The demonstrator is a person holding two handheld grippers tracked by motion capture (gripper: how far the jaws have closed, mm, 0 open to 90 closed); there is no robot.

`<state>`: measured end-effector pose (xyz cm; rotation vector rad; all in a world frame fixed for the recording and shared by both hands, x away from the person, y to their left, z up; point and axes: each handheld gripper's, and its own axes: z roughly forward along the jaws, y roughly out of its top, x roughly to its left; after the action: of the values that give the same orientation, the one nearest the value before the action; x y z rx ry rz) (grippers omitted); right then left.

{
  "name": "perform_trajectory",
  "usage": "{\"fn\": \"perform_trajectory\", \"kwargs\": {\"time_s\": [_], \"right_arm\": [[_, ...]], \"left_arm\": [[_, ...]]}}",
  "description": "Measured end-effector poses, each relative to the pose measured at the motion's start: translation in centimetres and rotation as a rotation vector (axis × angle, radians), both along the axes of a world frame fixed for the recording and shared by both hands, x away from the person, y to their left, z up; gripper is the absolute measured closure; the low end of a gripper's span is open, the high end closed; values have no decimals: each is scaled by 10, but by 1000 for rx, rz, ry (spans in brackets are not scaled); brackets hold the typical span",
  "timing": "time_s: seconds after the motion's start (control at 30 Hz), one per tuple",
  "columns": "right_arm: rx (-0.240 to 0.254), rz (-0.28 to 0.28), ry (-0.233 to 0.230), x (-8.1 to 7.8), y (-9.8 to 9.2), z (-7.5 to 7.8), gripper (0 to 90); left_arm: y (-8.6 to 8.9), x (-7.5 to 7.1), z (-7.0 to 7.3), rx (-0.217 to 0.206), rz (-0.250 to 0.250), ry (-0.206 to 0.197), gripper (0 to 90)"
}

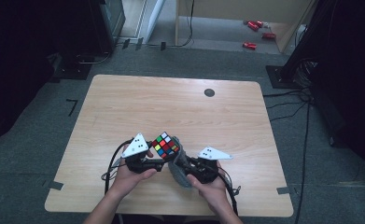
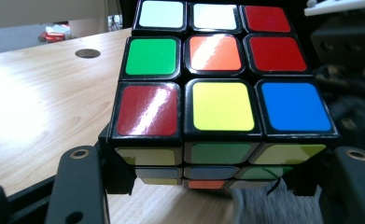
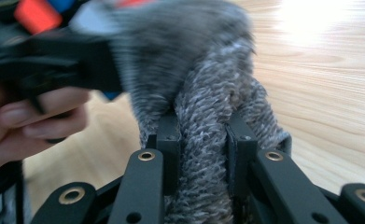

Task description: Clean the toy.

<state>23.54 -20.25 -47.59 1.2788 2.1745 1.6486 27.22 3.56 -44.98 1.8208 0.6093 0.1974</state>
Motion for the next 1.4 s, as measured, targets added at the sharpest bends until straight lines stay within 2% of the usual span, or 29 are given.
{"fn": "perform_trajectory", "kwargs": {"time_s": [0.17,0.23,0.3,0.37,0.47,0.6,0.63,0.7,0.83,0.87,0.97,1.07,1.1,1.2,1.3,1.33,1.4], "right_arm": [[-30,46,-10,-5,12,-4,731],[-57,22,-49,-5,9,-1,732],[-32,-28,-67,-2,-1,3,733],[-20,-58,-81,-1,-8,3,733],[-34,-21,-76,-3,-1,-3,733],[-34,62,-46,-8,16,-9,732],[-33,67,-45,-9,16,-9,732],[-37,58,-55,-8,13,-6,734],[-1,-26,-72,-3,-4,-1,735],[-1,-33,-74,-3,-5,0,735],[-17,7,-76,-6,4,-3,733],[-43,74,-71,-11,19,-7,733],[-63,86,-85,-13,22,-7,733],[-64,59,-96,-10,15,-3,733],[-20,-42,-90,-3,-5,1,734],[-19,-53,-91,-3,-7,2,734],[-26,-33,-93,-5,-3,1,733]], "left_arm": [[-1,1,-1,-14,-7,28,349],[-1,1,0,-24,-12,37,349],[-1,1,0,-35,-22,45,349],[-3,2,-1,-25,-24,51,349],[-6,3,-5,-28,-17,74,349],[-5,4,-6,-28,-8,83,349],[-5,4,-6,-33,-9,86,349],[-3,4,-5,-46,-8,88,349],[-3,4,-4,-56,-16,95,349],[-4,4,-4,-57,-14,98,349],[-3,5,-4,-59,-8,104,349],[-1,6,-4,-58,1,107,349],[-1,6,-4,-59,1,107,349],[0,5,-4,-64,-3,106,349],[-2,5,-5,-53,-7,103,349],[-3,5,-5,-55,-8,106,349],[-3,5,-5,-55,-7,104,349]]}}
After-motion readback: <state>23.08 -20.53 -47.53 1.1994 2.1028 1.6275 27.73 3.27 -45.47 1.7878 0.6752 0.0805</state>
